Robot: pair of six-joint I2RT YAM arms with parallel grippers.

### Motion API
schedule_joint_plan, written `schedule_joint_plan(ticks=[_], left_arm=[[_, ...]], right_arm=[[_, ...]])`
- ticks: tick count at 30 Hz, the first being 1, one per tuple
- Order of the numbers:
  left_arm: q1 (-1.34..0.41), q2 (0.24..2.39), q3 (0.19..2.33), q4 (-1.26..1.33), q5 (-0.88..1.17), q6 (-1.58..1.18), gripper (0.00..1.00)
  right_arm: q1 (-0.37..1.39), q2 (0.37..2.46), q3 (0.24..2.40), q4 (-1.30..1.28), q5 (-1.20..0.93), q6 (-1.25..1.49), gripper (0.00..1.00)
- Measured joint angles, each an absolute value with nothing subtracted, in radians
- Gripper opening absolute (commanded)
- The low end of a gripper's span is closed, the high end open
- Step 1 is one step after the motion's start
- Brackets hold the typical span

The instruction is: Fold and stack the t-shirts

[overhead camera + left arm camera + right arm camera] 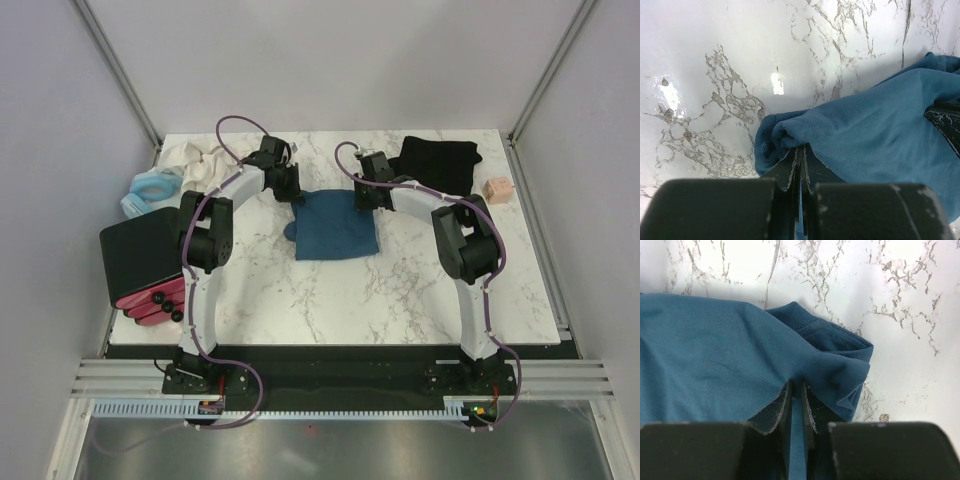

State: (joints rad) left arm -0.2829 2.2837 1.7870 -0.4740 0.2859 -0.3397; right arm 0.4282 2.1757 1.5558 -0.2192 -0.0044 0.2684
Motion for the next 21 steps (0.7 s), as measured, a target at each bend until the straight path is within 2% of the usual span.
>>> schedule_joint_plan(ticks=[3, 6, 7, 9, 14, 16, 20, 21], left_arm=[[-0.281, 2.284, 1.787, -0.477, 0.278, -0.340, 0.05], [-0.274, 2.283, 1.785, -0.476, 0.266, -0.340, 0.13], [-0.270, 2.280, 1.780, -0.473, 0.264, -0.340, 0.16], [-0.259, 2.265, 1.759, -0.467, 0.263, -0.341, 0.20], [-0.208, 2.202, 1.707, -0.484, 0.213, -0.336, 0.23], [-0.188, 2.167, 1.692, -0.488, 0.197, -0.335, 0.27], [-0.170, 2.073, 1.672, -0.503, 0.187, -0.335, 0.28], [-0.172, 2.049, 1.665, -0.502, 0.196, -0.335, 0.32]], right_arm=[[0.428, 2.173, 1.551, -0.212, -0.005, 0.265, 0.25], [0.429, 2.168, 1.540, -0.200, -0.006, 0.265, 0.35], [0.429, 2.164, 1.536, -0.196, -0.009, 0.264, 0.42], [0.431, 2.154, 1.525, -0.195, -0.016, 0.263, 0.45], [0.430, 2.106, 1.496, -0.257, -0.017, 0.260, 0.50], [0.424, 2.080, 1.493, -0.290, -0.012, 0.263, 0.55], [0.388, 2.000, 1.493, -0.332, -0.021, 0.275, 0.53], [0.374, 1.975, 1.493, -0.339, -0.024, 0.276, 0.53]])
